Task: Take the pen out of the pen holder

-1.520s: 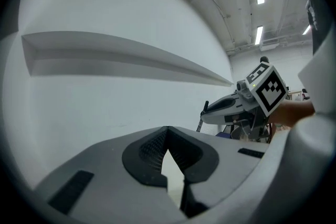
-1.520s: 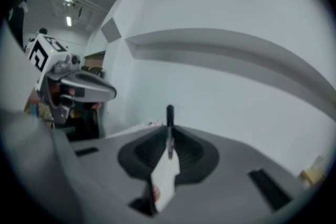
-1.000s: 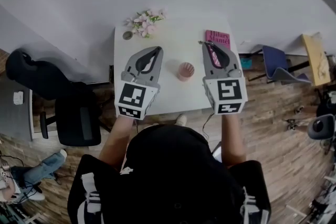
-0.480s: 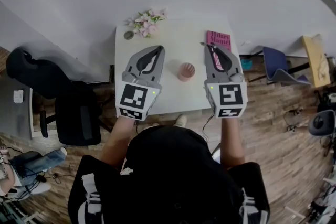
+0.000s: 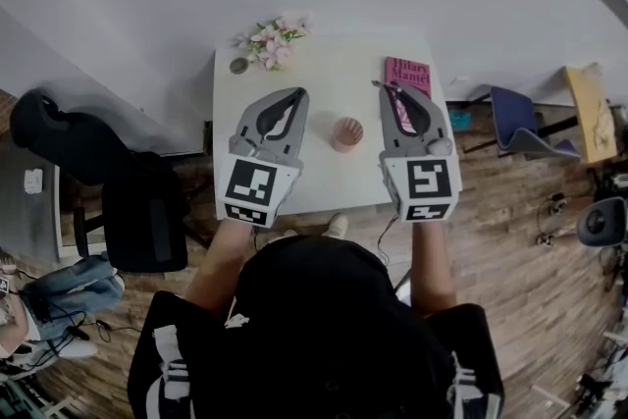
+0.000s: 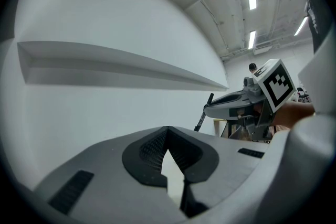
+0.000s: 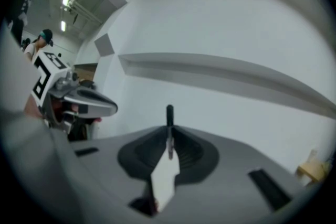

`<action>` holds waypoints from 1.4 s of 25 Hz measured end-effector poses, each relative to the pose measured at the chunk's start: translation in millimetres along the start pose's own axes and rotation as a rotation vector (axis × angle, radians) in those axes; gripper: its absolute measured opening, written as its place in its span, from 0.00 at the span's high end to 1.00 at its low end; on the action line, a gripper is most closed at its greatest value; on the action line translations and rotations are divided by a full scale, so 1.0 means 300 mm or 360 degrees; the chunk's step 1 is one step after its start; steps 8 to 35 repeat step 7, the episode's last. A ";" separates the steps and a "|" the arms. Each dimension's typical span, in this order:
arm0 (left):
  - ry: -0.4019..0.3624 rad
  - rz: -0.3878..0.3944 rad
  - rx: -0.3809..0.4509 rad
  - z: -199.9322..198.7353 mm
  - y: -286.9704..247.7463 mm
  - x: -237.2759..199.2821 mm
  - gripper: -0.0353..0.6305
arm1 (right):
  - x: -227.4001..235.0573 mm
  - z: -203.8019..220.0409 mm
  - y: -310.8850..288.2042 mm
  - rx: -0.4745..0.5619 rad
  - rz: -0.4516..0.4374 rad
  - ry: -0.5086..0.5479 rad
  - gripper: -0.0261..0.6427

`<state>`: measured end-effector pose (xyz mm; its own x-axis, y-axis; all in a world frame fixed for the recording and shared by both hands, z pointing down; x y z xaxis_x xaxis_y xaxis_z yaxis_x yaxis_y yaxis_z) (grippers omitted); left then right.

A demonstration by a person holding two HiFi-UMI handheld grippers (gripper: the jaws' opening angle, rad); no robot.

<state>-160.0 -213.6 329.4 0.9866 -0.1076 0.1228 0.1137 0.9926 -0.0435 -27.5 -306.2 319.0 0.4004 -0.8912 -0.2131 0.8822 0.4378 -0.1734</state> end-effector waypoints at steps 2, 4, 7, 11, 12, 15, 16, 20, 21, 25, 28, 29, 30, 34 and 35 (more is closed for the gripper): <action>0.0000 0.0002 -0.0004 0.002 -0.004 0.002 0.92 | 0.003 0.003 -0.002 -0.0005 0.0000 0.0003 0.86; 0.0000 0.0003 -0.0006 0.003 -0.007 0.003 0.92 | 0.002 0.006 -0.004 -0.0009 -0.0004 0.0004 0.86; -0.0001 0.0003 -0.0009 0.005 -0.009 0.002 0.92 | 0.000 0.009 -0.008 -0.0013 -0.0011 0.0004 0.86; -0.0001 0.0003 -0.0009 0.005 -0.009 0.002 0.92 | 0.000 0.009 -0.008 -0.0013 -0.0011 0.0004 0.86; -0.0001 0.0003 -0.0009 0.005 -0.009 0.002 0.92 | 0.000 0.009 -0.008 -0.0013 -0.0011 0.0004 0.86; -0.0001 0.0003 -0.0009 0.005 -0.009 0.002 0.92 | 0.000 0.009 -0.008 -0.0013 -0.0011 0.0004 0.86; -0.0001 0.0003 -0.0009 0.005 -0.009 0.002 0.92 | 0.000 0.009 -0.008 -0.0013 -0.0011 0.0004 0.86; -0.0001 0.0003 -0.0009 0.005 -0.009 0.002 0.92 | 0.000 0.009 -0.008 -0.0013 -0.0011 0.0004 0.86; -0.0001 0.0003 -0.0009 0.005 -0.009 0.002 0.92 | 0.000 0.009 -0.008 -0.0013 -0.0011 0.0004 0.86; -0.0001 0.0003 -0.0009 0.005 -0.009 0.002 0.92 | 0.000 0.009 -0.008 -0.0013 -0.0011 0.0004 0.86; -0.0001 0.0003 -0.0009 0.005 -0.009 0.002 0.92 | 0.000 0.009 -0.008 -0.0013 -0.0011 0.0004 0.86; -0.0001 0.0003 -0.0009 0.005 -0.009 0.002 0.92 | 0.000 0.009 -0.008 -0.0013 -0.0011 0.0004 0.86; -0.0001 0.0003 -0.0009 0.005 -0.009 0.002 0.92 | 0.000 0.009 -0.008 -0.0013 -0.0011 0.0004 0.86; -0.0001 0.0003 -0.0009 0.005 -0.009 0.002 0.92 | 0.000 0.009 -0.008 -0.0013 -0.0011 0.0004 0.86; -0.0001 0.0003 -0.0009 0.005 -0.009 0.002 0.92 | 0.000 0.009 -0.008 -0.0013 -0.0011 0.0004 0.86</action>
Point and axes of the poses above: the fingertips, and each gripper's own axes: y backward along the fingers, x to its right, z out of its underside, the point moved 4 cm from there along y, backward along the fingers, and after that the axes turned 8 degrees about -z, right-handed, at the moved point
